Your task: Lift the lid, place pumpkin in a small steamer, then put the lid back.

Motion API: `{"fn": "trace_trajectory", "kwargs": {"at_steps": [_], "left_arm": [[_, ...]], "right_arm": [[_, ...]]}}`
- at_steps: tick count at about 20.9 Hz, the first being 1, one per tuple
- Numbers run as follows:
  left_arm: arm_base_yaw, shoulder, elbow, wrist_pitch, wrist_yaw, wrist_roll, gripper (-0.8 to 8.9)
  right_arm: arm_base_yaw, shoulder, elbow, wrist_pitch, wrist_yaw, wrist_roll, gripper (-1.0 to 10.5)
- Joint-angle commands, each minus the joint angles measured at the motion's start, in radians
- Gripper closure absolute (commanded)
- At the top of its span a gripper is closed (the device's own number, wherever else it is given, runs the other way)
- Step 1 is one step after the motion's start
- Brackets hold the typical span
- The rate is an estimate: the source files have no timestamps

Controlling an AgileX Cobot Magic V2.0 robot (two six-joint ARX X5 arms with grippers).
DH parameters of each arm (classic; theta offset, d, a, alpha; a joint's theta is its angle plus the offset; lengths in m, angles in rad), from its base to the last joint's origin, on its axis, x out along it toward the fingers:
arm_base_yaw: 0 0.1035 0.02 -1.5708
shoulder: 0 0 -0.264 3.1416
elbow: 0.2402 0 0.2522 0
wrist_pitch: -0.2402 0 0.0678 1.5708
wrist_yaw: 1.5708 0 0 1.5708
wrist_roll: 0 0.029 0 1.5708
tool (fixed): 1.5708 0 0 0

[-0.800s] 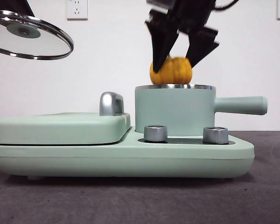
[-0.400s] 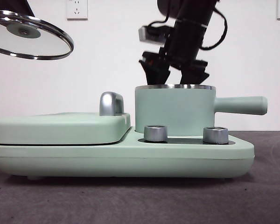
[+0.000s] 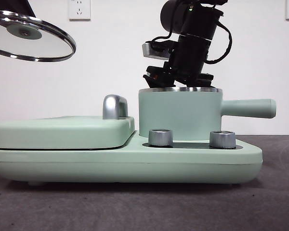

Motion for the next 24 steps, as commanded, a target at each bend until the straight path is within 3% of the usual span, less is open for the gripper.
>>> {"fn": "trace_trajectory", "kwargs": {"at_steps": [1, 11, 15, 20, 24], "left_arm": [[-0.003, -0.001, 0.015, 0.029, 0.0, -0.008, 8.03], [-0.003, -0.001, 0.015, 0.029, 0.0, -0.008, 8.03], [-0.003, -0.001, 0.015, 0.029, 0.0, -0.008, 8.03], [-0.003, -0.001, 0.015, 0.029, 0.0, -0.008, 8.03], [-0.003, -0.001, 0.015, 0.029, 0.0, -0.008, 8.03]], "right_arm": [[0.008, 0.035, 0.018, 0.004, 0.005, -0.016, 5.3], [0.008, 0.033, 0.049, 0.013, 0.003, -0.025, 4.7], [0.008, 0.027, 0.118, -0.06, 0.005, -0.03, 4.6], [0.008, -0.041, 0.175, -0.142, -0.003, 0.023, 5.4], [0.008, -0.106, 0.13, -0.158, -0.004, 0.024, 5.4]]}}
